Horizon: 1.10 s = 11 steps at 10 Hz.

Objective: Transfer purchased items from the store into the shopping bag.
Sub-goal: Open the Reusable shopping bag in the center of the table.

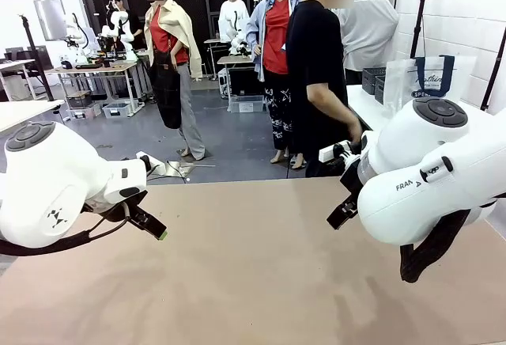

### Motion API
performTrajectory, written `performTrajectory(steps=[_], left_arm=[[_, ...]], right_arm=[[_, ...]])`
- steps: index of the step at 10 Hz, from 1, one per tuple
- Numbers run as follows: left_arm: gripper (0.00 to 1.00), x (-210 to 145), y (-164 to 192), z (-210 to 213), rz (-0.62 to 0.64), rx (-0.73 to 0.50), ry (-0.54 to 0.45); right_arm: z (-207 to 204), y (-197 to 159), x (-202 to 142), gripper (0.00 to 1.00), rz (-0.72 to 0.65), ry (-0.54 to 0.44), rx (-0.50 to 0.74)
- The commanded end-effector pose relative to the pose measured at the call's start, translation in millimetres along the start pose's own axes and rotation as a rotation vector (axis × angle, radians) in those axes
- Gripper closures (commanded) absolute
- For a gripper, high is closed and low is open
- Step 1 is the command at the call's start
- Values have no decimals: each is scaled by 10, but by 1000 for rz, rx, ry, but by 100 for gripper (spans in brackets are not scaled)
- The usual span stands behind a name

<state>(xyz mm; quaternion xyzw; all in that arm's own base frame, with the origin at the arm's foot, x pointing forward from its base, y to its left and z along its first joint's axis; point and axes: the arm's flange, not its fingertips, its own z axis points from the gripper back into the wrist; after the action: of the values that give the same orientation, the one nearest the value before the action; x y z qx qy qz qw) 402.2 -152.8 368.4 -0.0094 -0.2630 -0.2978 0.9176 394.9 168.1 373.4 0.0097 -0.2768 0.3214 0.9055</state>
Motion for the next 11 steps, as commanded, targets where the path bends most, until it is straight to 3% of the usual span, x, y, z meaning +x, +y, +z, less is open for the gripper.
performTrajectory(steps=[1, 11], left_arm=[[0, -6, 15, -20, 5, -1, 3], [0, -6, 15, -20, 5, -1, 3]], right_arm=[[0, -1, 0, 0, 0, 0, 0], [0, -1, 0, 0, 0, 0, 0]])
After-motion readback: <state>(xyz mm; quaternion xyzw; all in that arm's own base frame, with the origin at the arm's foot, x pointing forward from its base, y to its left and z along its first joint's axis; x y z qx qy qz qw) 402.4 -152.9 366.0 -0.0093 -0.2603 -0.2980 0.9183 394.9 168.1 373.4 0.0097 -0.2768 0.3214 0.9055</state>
